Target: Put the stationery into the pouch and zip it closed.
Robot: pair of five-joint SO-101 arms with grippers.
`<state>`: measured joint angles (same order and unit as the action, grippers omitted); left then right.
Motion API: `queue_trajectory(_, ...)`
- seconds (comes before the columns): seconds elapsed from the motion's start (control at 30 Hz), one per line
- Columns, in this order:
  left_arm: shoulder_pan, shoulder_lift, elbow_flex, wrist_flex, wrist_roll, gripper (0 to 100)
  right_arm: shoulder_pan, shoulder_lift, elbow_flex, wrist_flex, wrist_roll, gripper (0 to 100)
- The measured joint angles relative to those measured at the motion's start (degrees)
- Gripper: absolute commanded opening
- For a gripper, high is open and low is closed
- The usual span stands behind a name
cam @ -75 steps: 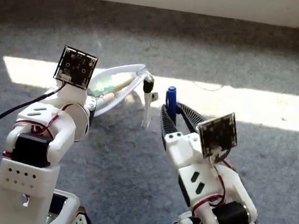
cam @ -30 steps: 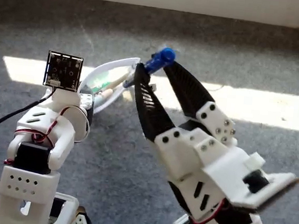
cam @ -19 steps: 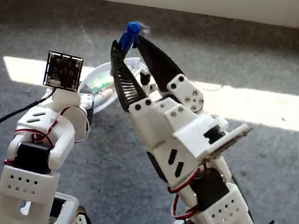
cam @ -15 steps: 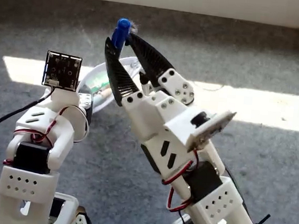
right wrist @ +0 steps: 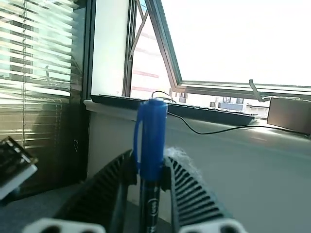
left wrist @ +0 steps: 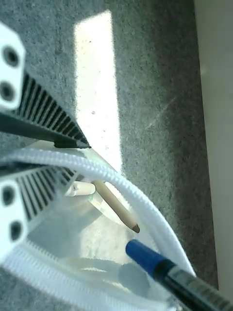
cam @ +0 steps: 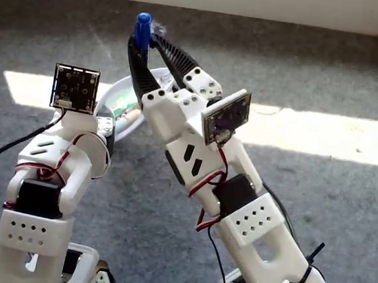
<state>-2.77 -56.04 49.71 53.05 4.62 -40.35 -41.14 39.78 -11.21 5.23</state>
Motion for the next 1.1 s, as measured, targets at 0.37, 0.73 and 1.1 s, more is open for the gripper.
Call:
queue_trajectory(0.37,-0.18,0.00,0.00,0.00,0.00,1,0.18,1.67,0.00,-1.41,5.27,0.5)
queue_trajectory(0.73,-0.35,0.00,0.00,-0.09,0.00,1,0.18,1.76,0.00,6.33,8.35,0.9)
queue_trajectory(1.1,-0.35,0.00,0.00,-0.26,0.00,1,0.18,1.76,0.00,8.53,8.35,1.5)
